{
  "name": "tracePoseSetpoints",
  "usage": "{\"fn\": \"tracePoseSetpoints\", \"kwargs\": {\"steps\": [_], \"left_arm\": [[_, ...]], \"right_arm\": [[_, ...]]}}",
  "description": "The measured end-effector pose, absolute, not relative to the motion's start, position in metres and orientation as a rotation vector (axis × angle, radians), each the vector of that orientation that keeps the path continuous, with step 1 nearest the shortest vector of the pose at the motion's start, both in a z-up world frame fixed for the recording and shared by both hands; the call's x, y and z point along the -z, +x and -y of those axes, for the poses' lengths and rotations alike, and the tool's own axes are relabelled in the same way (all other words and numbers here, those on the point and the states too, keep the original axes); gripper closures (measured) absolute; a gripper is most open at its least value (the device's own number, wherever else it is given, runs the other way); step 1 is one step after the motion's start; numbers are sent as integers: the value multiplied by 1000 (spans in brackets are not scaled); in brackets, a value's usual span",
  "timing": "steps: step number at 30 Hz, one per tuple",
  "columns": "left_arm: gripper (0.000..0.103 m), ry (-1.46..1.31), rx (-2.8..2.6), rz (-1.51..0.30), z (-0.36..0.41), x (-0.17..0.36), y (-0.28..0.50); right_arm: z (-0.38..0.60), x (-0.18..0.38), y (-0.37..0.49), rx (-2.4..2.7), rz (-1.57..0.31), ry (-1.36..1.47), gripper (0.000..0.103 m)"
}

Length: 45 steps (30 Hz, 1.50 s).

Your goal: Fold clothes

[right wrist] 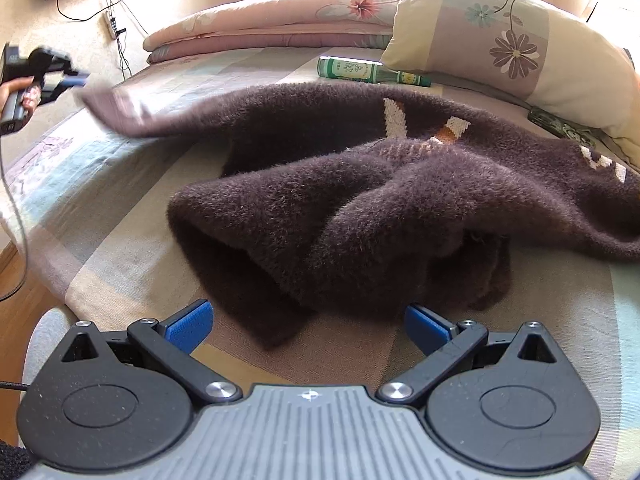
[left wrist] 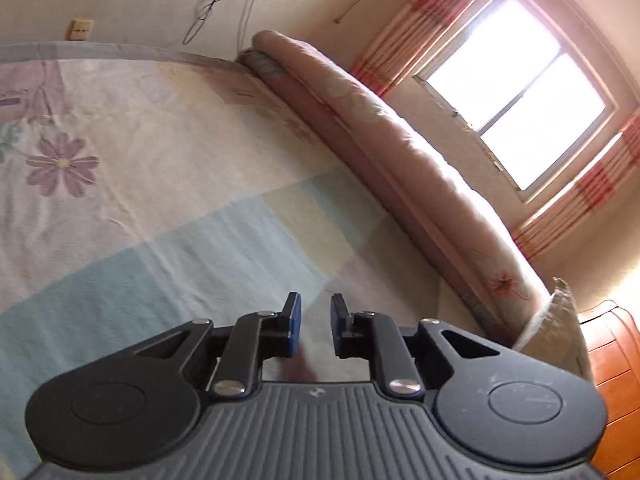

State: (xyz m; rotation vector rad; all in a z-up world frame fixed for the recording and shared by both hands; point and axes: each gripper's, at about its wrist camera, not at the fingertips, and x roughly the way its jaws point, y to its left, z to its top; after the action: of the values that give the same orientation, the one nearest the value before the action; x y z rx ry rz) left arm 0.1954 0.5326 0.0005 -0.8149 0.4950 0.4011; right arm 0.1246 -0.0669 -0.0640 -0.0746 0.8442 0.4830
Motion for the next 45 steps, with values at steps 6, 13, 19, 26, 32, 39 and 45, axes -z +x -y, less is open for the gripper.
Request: {"fn": "tracePoseSetpoints", "kwargs": {"steps": [6,13,19,26,32,39,45], "left_arm": [[71,-680,-386,-631,-510,2,178],[61,-506,-150,-821,-407,16,199],[55,-388,90,-920,-301,27,205],[42,-202,268,-977,-194,29,184],[35,-80,349,-966,-134,23,165],[31,-83,420,-1013,-87,49,157],[31,-40,392,-1049,-72,73,167]], "right_arm": [[65,68,128,-509,-859,-40,0],[71,65,116,-497,-840,-49,0],[100,71,110,-437,-853,-9,0],[130,106,123,-235,-854,-155,0],[155,138,137,-196,-892,-68,0],[160,128,140,-298,-907,8,0],[148,117,153,-448,-906,108,0]]}}
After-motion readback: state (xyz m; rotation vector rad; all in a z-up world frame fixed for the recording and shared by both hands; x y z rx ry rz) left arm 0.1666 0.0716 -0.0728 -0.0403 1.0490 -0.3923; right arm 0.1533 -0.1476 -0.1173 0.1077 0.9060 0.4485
